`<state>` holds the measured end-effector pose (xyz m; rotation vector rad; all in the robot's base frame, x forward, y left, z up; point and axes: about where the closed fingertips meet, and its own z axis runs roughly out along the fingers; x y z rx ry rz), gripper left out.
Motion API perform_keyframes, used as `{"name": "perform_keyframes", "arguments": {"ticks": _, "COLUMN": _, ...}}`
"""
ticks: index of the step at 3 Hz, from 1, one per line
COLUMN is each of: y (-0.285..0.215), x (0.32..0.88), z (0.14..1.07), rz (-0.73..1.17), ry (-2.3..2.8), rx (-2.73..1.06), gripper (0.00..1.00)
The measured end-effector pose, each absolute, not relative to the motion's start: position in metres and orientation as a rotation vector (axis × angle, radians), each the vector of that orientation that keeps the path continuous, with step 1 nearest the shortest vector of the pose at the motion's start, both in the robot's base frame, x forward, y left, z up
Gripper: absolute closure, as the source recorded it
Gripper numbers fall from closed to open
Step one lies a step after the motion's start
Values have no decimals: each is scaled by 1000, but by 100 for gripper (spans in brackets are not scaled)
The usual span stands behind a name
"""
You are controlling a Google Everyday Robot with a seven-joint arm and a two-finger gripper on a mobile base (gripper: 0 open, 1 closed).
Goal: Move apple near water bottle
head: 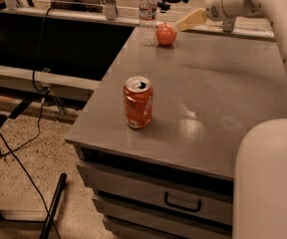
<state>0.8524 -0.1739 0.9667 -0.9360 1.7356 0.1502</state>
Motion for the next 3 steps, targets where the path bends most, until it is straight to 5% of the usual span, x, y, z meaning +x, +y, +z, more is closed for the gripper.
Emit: {"name": "perform_keyframes", "arguments": {"ticks": 3, "y": -229, "x": 833, "z": 983, "rz": 82, "ry": 1757, "rx": -815, "gripper": 0}}
